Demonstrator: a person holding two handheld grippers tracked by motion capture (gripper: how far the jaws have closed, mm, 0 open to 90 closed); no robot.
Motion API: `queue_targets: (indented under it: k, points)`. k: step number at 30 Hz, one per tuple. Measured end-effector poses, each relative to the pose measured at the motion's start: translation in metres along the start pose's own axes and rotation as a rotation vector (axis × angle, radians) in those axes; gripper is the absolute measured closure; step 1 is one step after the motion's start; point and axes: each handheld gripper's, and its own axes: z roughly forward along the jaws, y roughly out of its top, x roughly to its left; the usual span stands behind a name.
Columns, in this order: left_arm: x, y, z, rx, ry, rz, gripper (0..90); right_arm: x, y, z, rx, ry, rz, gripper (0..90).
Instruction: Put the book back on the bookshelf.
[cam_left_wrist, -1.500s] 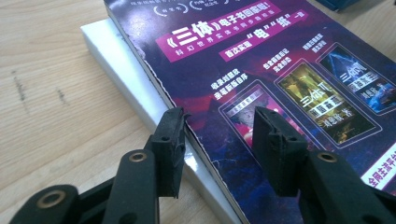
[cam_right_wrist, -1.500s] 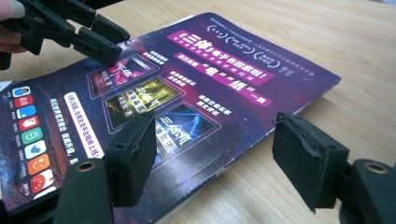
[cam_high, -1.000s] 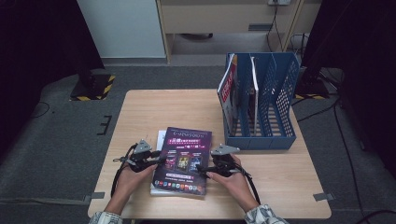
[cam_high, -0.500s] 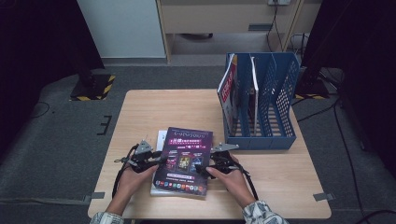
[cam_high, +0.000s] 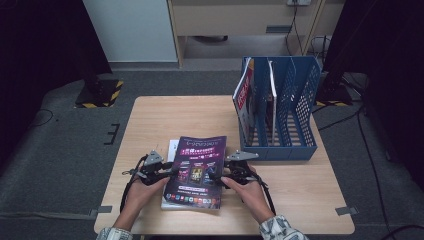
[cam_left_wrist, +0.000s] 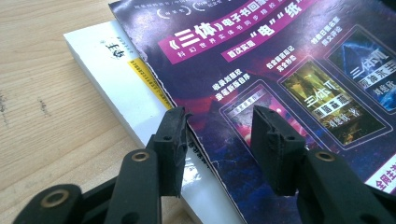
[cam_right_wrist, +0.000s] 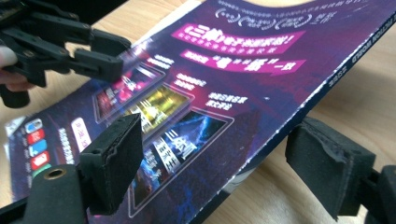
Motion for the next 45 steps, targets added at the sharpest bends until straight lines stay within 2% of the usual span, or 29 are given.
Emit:
queue_targets:
  k: [6,10,19,22,32,45]
  points:
    - [0.001,-0.001,0.0,-0.01,-0.001,0.006,55.4,0.001,0.01,0.005,0.0,0.0,0.017,19.7]
    - [0.0,-0.002,0.0,-0.011,-0.003,0.002,55.4,0.0,0.013,0.008,0.008,-0.006,0.012,19.7]
    - [0.0,-0.003,0.0,-0.016,-0.007,0.007,54.6,-0.002,0.03,0.018,0.005,-0.006,0.044,19.7]
    - [0.0,-0.003,0.0,-0.016,-0.011,0.009,54.4,-0.001,0.038,0.021,0.009,-0.016,0.031,20.4]
    - [-0.002,-0.003,0.0,-0.019,-0.021,0.01,53.6,-0.001,0.052,0.026,0.013,-0.03,0.036,21.7]
    - [-0.003,-0.003,0.001,-0.018,-0.028,0.013,53.6,0.005,0.073,0.028,0.016,-0.037,-0.007,25.8]
